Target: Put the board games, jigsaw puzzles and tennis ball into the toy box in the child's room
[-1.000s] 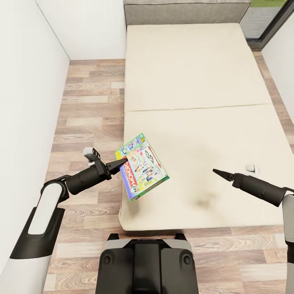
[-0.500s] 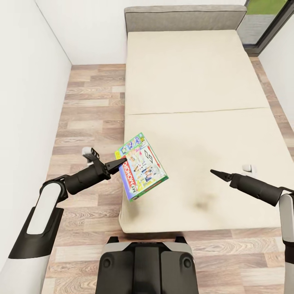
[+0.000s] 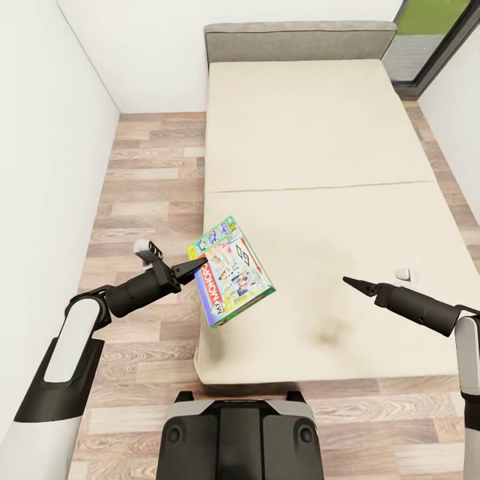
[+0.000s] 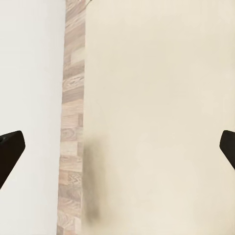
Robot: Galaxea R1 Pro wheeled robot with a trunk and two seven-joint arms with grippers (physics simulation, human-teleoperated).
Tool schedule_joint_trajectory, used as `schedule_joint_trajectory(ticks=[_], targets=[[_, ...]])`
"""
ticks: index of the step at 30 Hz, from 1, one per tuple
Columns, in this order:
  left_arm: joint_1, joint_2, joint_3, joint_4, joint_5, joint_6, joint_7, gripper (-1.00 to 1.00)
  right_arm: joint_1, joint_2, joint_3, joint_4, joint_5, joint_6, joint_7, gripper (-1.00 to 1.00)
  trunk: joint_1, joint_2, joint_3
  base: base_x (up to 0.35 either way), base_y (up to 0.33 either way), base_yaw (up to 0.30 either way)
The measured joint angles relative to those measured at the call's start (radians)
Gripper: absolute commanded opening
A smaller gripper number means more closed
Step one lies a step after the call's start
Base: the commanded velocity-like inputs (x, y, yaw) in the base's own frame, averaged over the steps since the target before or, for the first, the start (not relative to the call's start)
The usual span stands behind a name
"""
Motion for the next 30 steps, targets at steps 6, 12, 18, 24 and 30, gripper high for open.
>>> schedule_joint_trajectory(ticks=[6,12,18,24,30], targets=[[0.0,0.0,0.0,0.0,0.0,0.0,-0.001,-1.0,0.0,0.0,0.0,0.0,0.0,0.0,0.0,1.0,0.0,0.0,0.01,0.0,0.0,0.0],[0.001,0.0,0.001,0.0,0.001,0.001,-0.008,-1.0,0.0,0.0,0.0,0.0,0.0,-0.004,0.0,1.0,0.0,0.0,0.019,0.0,0.0,0.0],[0.003,0.002,0.002,0.0,0.001,0.0,-0.018,-1.0,0.0,0.001,0.0,0.0,0.0,-0.009,0.0,1.0,0.0,0.0,0.029,0.0,0.0,0.0],[0.003,0.001,0.001,0.0,0.0,0.0,-0.021,-1.0,0.0,0.001,0.0,0.0,0.0,-0.011,0.0,1.0,0.0,0.0,0.039,0.0,0.0,0.0],[0.003,0.001,0.001,0.0,0.0,-0.001,-0.018,-1.0,0.0,0.001,0.0,0.0,0.0,-0.012,-0.002,1.0,0.0,0.0,0.048,0.0,0.0,0.0]])
